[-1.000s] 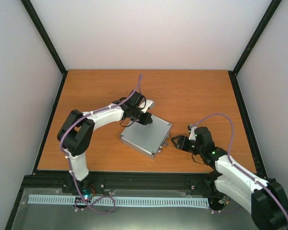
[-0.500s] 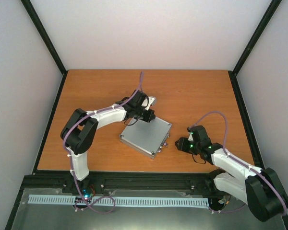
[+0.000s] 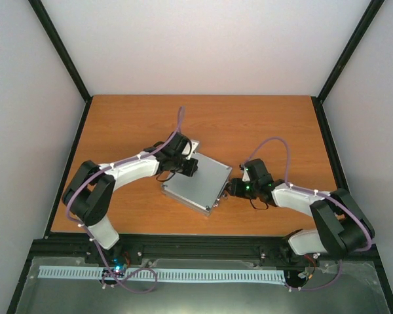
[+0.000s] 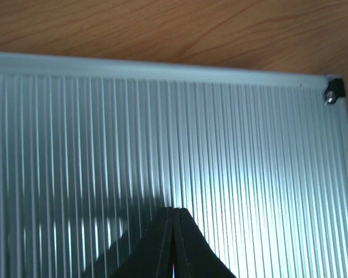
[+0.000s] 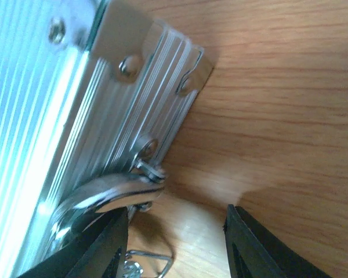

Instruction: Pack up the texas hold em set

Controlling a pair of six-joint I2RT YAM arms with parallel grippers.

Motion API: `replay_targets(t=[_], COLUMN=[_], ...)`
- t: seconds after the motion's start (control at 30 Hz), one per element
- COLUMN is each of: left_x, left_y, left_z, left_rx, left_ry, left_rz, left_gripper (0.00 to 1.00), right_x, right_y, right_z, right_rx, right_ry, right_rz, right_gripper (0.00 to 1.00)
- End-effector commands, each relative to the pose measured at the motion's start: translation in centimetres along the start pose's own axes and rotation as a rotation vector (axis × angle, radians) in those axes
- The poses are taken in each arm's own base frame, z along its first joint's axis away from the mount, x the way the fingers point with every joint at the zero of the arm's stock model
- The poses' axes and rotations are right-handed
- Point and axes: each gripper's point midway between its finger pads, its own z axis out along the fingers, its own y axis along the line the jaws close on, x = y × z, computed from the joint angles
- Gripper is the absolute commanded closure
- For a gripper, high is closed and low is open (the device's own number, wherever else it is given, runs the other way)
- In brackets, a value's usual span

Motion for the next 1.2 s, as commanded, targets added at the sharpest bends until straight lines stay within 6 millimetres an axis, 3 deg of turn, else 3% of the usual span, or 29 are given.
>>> replay_targets(t=[0.0,0.27,0.6,0.7,0.93,1.07,1.17], left_x=[4.2,4.7,4.6,5.2,8.0,8.8,9.2], left_y=[2.1,2.5,2.5,3.0,5.1,5.0,4.9], left_z=[-0.7,-0.7,-1.1,-0.7,1.1,1.7,2.1], left_rx=[-0.095,-0.11,-0.117,-0.134,-0.2,-0.18,-0.166], left_ry=[0.105,0.101,0.094,0.109,0.16,0.172,0.183], left_rz=[-0.038,-0.046,-0.043,-0.049,-0.115,-0.139,-0.143], left_gripper=[0.99,0.99,0.99,0.99,0.99,0.99,0.99], right_x=[-0.6,-0.7,1.0,1.1,1.9,2.4,4.0], right_y=[2.9,5.3,8.4,7.9,5.8,6.1,7.7], right_z=[1.1,1.8,3.0,3.1,0.4,-1.7,-2.2], right_rx=[-0.059,-0.101,-0.202,-0.17,-0.093,-0.153,-0.298], right_ry=[0.008,0.018,0.072,0.068,0.017,-0.053,-0.035], right_rz=[-0.064,-0.124,-0.199,-0.199,-0.287,-0.37,-0.459], right_gripper=[0.52,0.51,0.51,0.51,0.52,0.51,0.46])
